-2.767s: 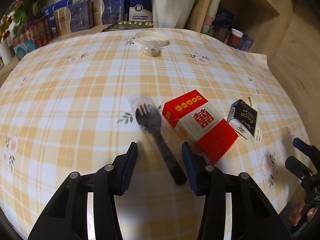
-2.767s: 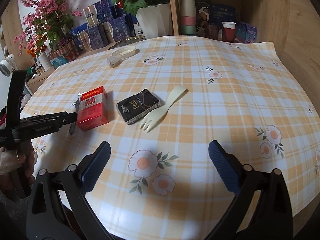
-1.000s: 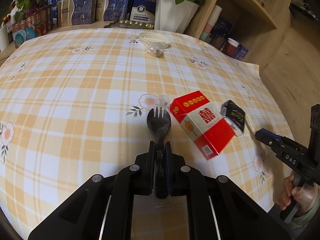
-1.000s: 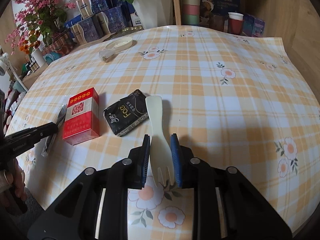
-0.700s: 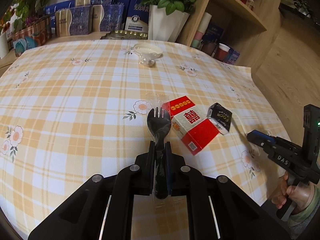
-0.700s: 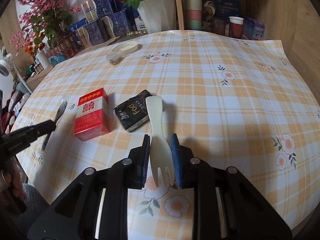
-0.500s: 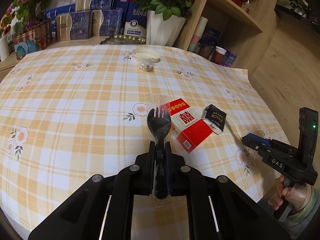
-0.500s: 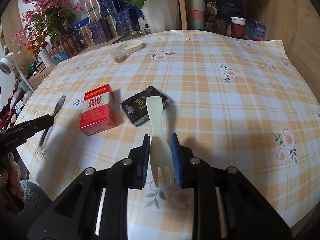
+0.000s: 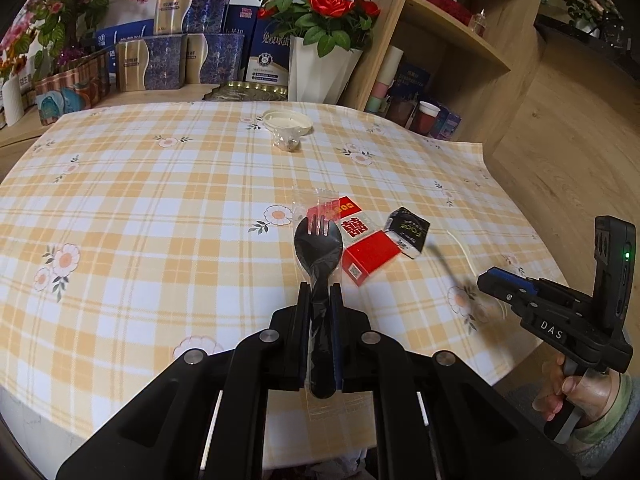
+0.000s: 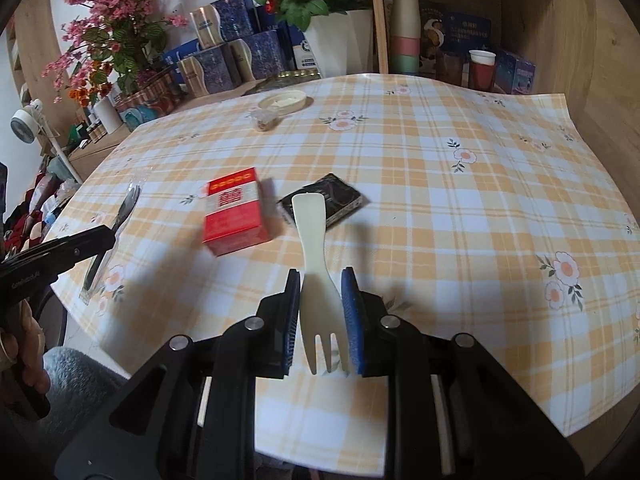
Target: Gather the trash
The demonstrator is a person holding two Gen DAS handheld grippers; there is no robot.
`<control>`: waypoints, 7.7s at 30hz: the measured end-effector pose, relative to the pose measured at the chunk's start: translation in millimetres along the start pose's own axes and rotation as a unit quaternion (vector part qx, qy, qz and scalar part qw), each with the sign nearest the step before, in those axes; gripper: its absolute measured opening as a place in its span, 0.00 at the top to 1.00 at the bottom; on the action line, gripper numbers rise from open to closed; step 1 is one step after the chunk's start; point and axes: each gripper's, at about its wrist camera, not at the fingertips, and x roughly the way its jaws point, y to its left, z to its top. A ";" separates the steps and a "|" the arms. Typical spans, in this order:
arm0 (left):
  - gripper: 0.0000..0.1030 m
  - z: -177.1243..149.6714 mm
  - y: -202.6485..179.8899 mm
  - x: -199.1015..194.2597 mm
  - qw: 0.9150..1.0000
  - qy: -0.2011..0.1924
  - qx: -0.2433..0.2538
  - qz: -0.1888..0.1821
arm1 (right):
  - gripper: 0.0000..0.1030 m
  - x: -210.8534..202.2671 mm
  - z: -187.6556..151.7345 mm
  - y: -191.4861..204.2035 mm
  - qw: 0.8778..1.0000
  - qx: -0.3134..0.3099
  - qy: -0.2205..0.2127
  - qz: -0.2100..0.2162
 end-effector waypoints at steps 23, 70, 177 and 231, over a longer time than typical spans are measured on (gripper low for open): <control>0.91 -69.4 -3.9 -107.1 1.000 -0.023 -0.009 0.014 | 0.76 -64.5 -104.6 82.1 0.994 -0.069 0.049 0.070; 0.91 -122.0 -13.5 -97.4 0.996 -0.002 0.077 -0.040 | 0.06 -82.5 -121.0 54.6 0.990 -0.115 -0.064 -0.057; 0.08 24.9 23.2 31.9 0.999 0.002 -0.030 0.015 | 0.34 116.5 68.3 5.1 0.984 -0.156 0.084 -0.015; 0.46 20.9 -61.1 71.8 0.994 0.059 0.095 -0.021 | 0.35 -15.1 -10.0 -48.0 0.999 0.026 -0.011 -0.037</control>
